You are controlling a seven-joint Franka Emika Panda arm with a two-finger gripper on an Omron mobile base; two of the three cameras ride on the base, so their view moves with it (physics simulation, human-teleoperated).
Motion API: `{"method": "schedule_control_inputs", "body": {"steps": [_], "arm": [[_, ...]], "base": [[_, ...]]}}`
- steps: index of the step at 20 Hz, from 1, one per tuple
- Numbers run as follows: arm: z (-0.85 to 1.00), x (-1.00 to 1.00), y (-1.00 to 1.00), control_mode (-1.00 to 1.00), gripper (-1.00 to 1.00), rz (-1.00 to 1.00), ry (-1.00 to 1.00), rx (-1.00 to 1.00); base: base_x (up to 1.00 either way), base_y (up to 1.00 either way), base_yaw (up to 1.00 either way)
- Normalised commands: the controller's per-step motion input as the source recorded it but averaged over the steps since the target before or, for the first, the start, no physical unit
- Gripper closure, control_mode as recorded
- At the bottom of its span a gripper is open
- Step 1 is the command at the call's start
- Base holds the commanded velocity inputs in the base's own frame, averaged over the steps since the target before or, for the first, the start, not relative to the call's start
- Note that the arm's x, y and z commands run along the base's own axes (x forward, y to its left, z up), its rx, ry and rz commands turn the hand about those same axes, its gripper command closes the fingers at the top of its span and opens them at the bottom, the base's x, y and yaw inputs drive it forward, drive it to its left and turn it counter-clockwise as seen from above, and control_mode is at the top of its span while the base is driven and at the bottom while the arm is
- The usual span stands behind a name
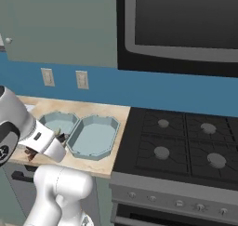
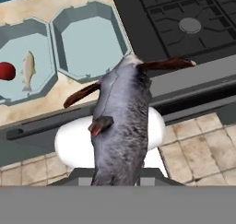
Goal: Place one tomato and one fish in each tupperware on the nearby counter, to pack two identical lunches.
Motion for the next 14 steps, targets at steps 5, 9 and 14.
{"method": "schedule_control_inputs", "body": {"steps": [5,9,14], "arm": [[-0.15,0.48,0.02,-1.0,1.0,0.0,0.1,-0.07],[-0.01,0.38,0.0,-1.0,1.0,0.0,0.03,-0.05],[-0.17,0.19,-0.09,-1.0,1.0,0.01,0.0,-0.05]], "base": [[0.0,0.0,0.0],[0.0,0.0,0.0],[0.0,0.0,0.0]]}}
